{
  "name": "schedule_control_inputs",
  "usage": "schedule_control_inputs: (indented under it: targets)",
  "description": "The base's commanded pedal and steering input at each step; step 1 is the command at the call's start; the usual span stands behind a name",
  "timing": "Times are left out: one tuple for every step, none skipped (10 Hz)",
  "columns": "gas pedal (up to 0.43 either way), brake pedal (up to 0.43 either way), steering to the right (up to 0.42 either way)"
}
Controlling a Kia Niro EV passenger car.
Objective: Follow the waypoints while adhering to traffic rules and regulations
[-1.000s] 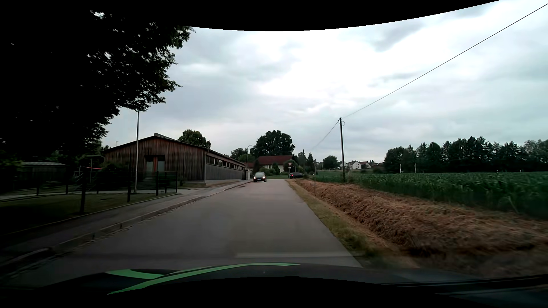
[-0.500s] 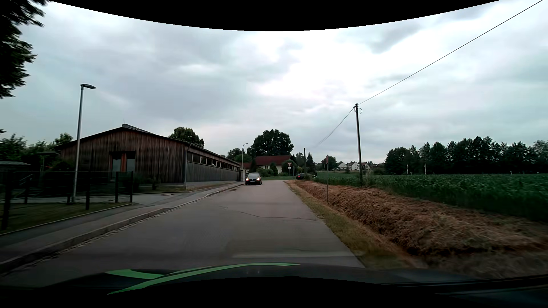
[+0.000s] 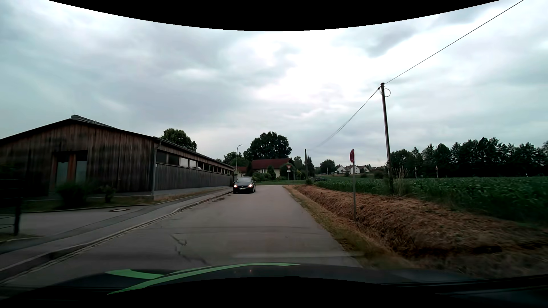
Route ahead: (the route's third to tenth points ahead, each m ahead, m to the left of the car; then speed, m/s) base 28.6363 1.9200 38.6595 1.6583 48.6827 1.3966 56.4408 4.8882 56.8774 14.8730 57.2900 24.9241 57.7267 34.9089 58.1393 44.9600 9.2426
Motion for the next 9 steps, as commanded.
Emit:
schedule_control_inputs:
  targets:
    - [0.047, 0.0, 0.008]
    - [0.047, 0.0, 0.008]
    - [0.047, 0.0, 0.007]
    - [0.047, 0.0, 0.007]
    - [0.047, 0.0, 0.006]
    - [0.047, 0.0, 0.006]
    - [0.047, 0.0, 0.005]
    - [0.047, 0.0, 0.004]
    - [0.047, 0.0, 0.004]
